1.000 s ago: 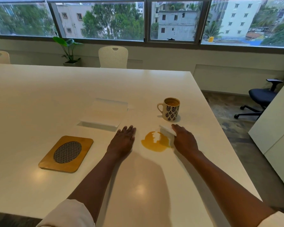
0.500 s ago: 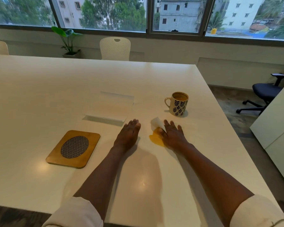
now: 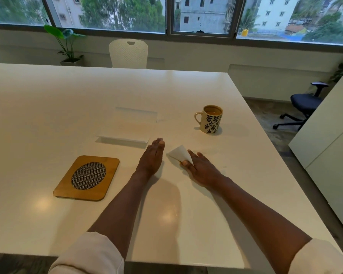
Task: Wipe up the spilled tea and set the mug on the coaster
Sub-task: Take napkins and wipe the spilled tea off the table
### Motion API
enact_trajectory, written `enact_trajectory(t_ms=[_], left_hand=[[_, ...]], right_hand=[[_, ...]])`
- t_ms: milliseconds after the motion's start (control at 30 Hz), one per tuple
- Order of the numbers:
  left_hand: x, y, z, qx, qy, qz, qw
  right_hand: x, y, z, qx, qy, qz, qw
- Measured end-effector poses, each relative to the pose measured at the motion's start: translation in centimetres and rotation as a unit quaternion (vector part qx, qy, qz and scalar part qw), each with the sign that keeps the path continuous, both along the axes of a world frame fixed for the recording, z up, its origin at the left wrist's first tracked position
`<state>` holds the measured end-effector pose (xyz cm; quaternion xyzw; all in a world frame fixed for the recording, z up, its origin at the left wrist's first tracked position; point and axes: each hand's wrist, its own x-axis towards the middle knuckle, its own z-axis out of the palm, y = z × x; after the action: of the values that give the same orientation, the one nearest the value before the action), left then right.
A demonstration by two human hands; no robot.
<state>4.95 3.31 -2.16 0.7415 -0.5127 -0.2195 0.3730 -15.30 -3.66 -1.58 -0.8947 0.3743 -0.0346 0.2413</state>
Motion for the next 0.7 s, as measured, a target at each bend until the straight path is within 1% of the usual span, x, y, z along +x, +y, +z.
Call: enact_trajectory(t_ms=[233, 367, 400, 467, 500, 567, 633, 667, 700], left_hand=[[-0.1, 0.1, 0.2, -0.001, -0.006, -0.008, 1.0], [-0.2, 0.3, 0.3, 0.001, -0.006, -0.009, 1.0], [-0.3, 0.4, 0.4, -0.001, -0.004, -0.009, 1.0], [-0.3, 0.4, 0.5, -0.008, 0.007, -0.008, 1.0], [-0.3, 0.5, 0.6, -0.01, 0.01, -0.008, 1.0], [-0.3, 0.5, 0.6, -0.01, 0.001, -0.01, 1.0], [-0.1, 0.4, 0.5, -0.007, -0.019, -0.019, 1.0], [-0.1, 0.4, 0.4, -0.008, -0.015, -0.018, 1.0], [-0.1, 0.4, 0.4, -0.011, -0.006, -0.015, 1.0]], right_hand=[[-2.2, 1.5, 0.2, 0.023, -0.026, 0.043, 0.998], [-3.7, 3.4, 0.9, 0.029, -0.088, 0.063, 0.994], [-4.0, 3.7, 1.1, 0.043, -0.102, 0.059, 0.992], [-4.7, 4.0, 1.5, 0.116, -0.099, 0.021, 0.988], [-5.0, 4.1, 1.9, 0.168, -0.108, -0.007, 0.98], [-5.6, 4.0, 2.5, 0.249, -0.159, -0.064, 0.953], [-5.8, 3.7, 3.0, 0.279, -0.223, -0.126, 0.926], [-5.7, 3.5, 3.0, 0.285, -0.265, -0.152, 0.908], [-5.5, 3.3, 3.2, 0.307, -0.317, -0.175, 0.88]])
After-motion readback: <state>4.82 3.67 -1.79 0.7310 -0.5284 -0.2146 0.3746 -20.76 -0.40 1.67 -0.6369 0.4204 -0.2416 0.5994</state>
